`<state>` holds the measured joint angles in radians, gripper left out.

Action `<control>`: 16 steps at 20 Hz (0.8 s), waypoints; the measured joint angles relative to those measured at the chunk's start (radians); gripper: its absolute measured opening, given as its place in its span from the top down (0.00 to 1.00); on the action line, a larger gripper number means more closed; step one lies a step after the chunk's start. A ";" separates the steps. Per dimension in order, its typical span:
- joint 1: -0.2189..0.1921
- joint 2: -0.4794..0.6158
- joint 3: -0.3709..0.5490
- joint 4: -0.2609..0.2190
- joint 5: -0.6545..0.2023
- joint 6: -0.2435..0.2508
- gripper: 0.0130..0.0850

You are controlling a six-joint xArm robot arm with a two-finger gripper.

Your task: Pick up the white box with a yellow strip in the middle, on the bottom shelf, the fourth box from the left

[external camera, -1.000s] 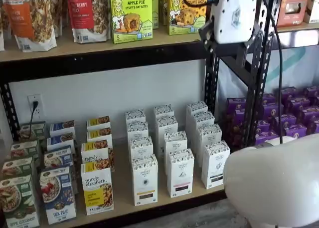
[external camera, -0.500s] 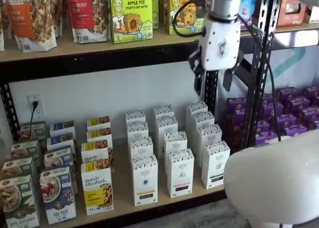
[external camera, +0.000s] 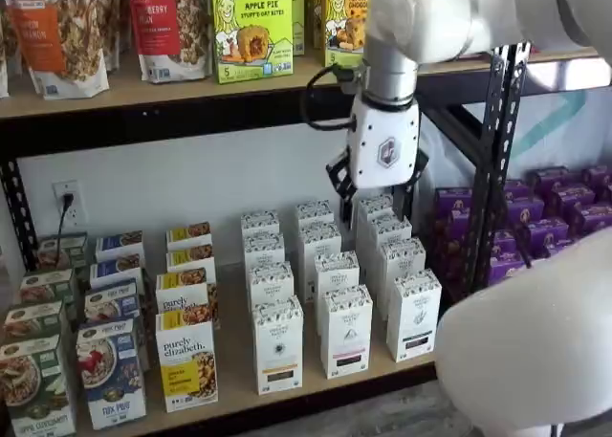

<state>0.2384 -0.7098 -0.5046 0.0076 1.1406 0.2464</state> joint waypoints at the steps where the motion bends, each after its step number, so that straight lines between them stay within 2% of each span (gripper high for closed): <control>1: 0.019 0.023 0.014 -0.017 -0.049 0.027 0.00; 3: 0.038 0.061 0.024 -0.028 -0.103 0.052 0.00; 5: 0.066 0.124 0.024 -0.065 -0.157 0.101 0.00; 7: 0.081 0.175 0.026 -0.081 -0.213 0.129 0.00; 11: 0.100 0.270 0.033 -0.098 -0.332 0.165 0.00; 13: 0.109 0.328 0.042 -0.123 -0.425 0.197 0.00; 16: 0.119 0.409 0.028 -0.170 -0.497 0.250 0.00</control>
<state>0.3576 -0.3012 -0.4767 -0.1626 0.6437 0.4959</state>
